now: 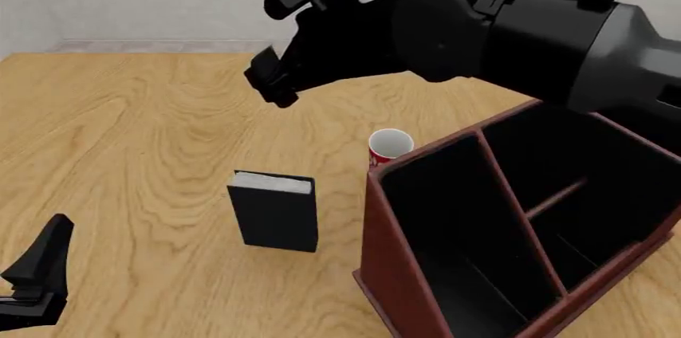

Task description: Pick up the book and place it in the left compartment of the caddy.

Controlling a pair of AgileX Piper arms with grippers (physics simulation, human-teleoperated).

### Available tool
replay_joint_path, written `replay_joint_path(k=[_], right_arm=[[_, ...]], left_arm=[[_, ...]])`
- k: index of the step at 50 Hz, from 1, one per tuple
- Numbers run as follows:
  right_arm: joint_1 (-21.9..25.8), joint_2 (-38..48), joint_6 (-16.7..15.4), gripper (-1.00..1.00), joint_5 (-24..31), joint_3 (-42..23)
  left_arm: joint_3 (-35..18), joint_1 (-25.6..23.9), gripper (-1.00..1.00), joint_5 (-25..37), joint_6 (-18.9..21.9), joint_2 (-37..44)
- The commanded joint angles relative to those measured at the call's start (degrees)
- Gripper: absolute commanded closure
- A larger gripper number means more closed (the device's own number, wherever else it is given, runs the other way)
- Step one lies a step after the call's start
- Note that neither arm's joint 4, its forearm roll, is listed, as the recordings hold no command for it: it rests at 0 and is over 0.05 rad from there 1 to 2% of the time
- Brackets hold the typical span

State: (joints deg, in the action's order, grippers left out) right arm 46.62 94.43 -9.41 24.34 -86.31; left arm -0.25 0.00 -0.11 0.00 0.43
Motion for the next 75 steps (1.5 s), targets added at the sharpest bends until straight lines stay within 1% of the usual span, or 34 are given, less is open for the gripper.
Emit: replay_joint_path(k=[1,21,37,40,43,46,60,75], right_arm=[[1.5,0.6,0.9,-1.0,0.2,0.4],[3.6,2.0,2.0,-1.0,1.3,0.9],[4.0,4.3,2.1,-1.0,2.7,0.2],[4.3,4.8,3.3,-1.0,3.4,-0.1],[3.8,5.1,2.6,-1.0,2.4,0.7],[4.2,5.3,2.9,-1.0,1.9,1.7],[4.7,6.9,3.8,-1.0,2.0,2.8],[4.3,8.1,3.5,-1.0,1.8,3.9]], left_arm=[[0.0,0.0,-1.0,0.0,0.0,0.0],[0.0,0.0,-1.0,0.0,0.0,0.0],[0.0,0.0,-1.0,0.0,0.0,0.0],[0.0,0.0,-1.0,0.0,0.0,0.0],[0.0,0.0,-1.0,0.0,0.0,0.0],[0.0,0.0,-1.0,0.0,0.0,0.0],[0.0,0.0,-1.0,0.0,0.0,0.0],[0.0,0.0,-1.0,0.0,0.0,0.0]])
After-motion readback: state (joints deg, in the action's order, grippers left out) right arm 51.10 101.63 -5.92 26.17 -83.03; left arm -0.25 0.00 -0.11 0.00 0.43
